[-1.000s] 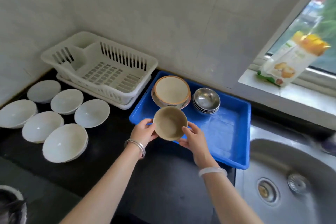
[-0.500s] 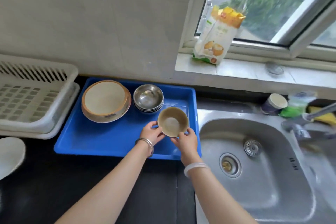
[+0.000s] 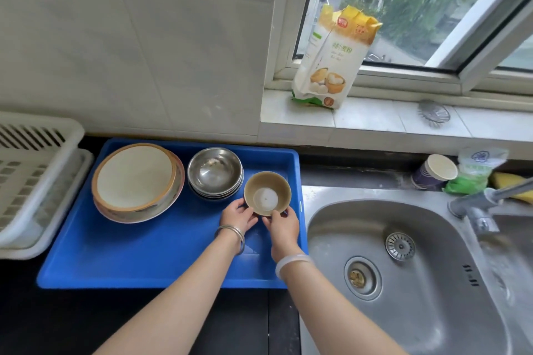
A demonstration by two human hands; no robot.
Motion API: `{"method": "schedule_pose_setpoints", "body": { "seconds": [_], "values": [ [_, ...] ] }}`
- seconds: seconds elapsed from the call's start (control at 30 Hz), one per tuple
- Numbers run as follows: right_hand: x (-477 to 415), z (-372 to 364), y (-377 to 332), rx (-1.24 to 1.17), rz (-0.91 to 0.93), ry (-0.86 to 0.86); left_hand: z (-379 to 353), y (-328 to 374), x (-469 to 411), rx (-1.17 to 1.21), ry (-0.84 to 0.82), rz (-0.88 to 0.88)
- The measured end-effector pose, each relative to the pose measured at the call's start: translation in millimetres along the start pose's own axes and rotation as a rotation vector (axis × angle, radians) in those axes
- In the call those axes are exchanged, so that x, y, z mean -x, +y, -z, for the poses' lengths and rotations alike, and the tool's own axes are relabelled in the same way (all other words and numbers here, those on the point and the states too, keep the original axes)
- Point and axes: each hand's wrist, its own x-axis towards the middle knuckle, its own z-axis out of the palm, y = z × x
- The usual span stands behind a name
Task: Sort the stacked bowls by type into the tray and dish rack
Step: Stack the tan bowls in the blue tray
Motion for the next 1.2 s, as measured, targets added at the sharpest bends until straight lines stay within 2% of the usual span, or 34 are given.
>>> {"method": "schedule_pose_setpoints", "body": {
  "seconds": [0.17,0.6,0.83,1.03,1.2],
  "values": [
    [-12.4,-7.4,-6.4,-0.023,0.011,-0.012,-3.3,0.3,-12.4,0.037,0.01,-0.022],
    [-31.6,-18.4,-23.2,-0.022,0.004,-0.027,-17.2,9.9,-22.8,-0.045,0.004,-0.048],
    [-30.9,-11.7,-22.9,0.077,0.007,-0.101,-13.6,10.1,-17.4,-0.071,-0.012,-0.049],
    [-16.9,-0.1,-30.6,0.193,-0.023,-0.158,2.8,7.2,-3.5,-0.191,-0.003,-0.058],
    [7.9,19.6,-23.7,0.381,0.005,-0.2,40.5,9.8,24.3,-0.497,0.028,-0.184]
  ]
}}
